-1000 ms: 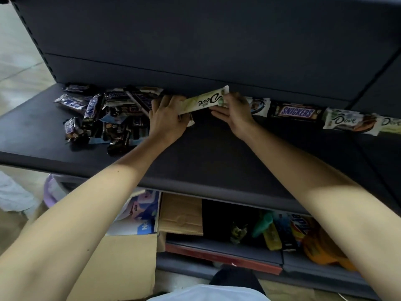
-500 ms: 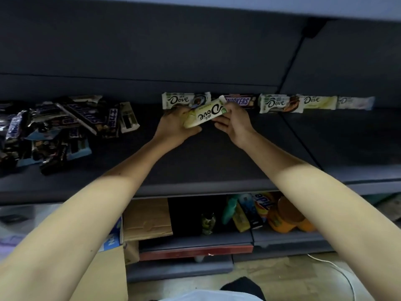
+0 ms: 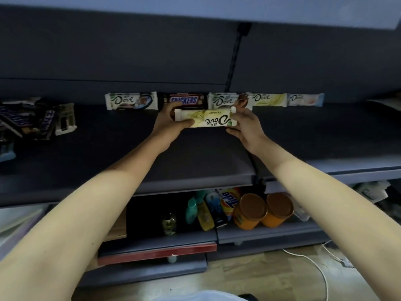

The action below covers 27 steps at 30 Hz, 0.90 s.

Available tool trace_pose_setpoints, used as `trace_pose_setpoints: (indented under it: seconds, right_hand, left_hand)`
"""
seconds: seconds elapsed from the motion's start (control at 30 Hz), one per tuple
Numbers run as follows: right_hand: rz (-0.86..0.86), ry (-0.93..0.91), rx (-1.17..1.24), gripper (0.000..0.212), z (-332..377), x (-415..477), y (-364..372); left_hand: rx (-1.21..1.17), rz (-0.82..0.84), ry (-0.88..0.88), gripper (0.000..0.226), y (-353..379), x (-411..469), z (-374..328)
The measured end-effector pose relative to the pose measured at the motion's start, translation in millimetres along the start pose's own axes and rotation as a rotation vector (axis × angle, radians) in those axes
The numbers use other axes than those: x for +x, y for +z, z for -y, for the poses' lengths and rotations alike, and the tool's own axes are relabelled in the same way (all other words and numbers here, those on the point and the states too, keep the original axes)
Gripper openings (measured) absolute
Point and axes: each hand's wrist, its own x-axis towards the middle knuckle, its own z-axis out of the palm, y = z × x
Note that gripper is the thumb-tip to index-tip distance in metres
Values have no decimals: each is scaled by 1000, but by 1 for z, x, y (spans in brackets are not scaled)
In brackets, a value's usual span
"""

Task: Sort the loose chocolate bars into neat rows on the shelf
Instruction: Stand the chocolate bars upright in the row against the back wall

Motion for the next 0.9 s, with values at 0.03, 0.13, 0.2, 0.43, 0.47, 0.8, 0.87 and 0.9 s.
trace_pose_setpoints:
  seconds: [0.03, 0.13, 0.2, 0.43, 0.47, 0.8, 0.87, 0.9]
  right_hand:
    - [4, -19, -38, 15, 0, 0, -12]
    - [-10, -53, -69, 16, 3, -1, -45]
    - [-42, -60, -40, 16, 6, -3, -65]
    - [-121, -85, 306, 7, 28, -2, -124]
    - [-119, -83, 375, 7, 29, -1, -128]
    - [-182, 50, 322, 12, 17, 7, -132]
    - [-239, 88, 346, 9, 12, 8, -130]
    - [-255, 100, 348, 8, 11, 8, -129]
  left_hand:
    - [-44, -6, -14, 52, 11, 0, -2]
    - [-205, 2, -59, 39, 43, 0, -12]
    - [-288, 52, -85, 30, 63, 0, -18]
    - [-337, 169, -118, 17, 125, -1, -30]
    - [-373, 176, -133, 18, 132, -2, -33]
    - [-120, 380, -101, 12, 150, -2, -42]
    - [-48, 419, -86, 13, 147, 2, -46]
    - [-23, 434, -83, 13, 146, 4, -48]
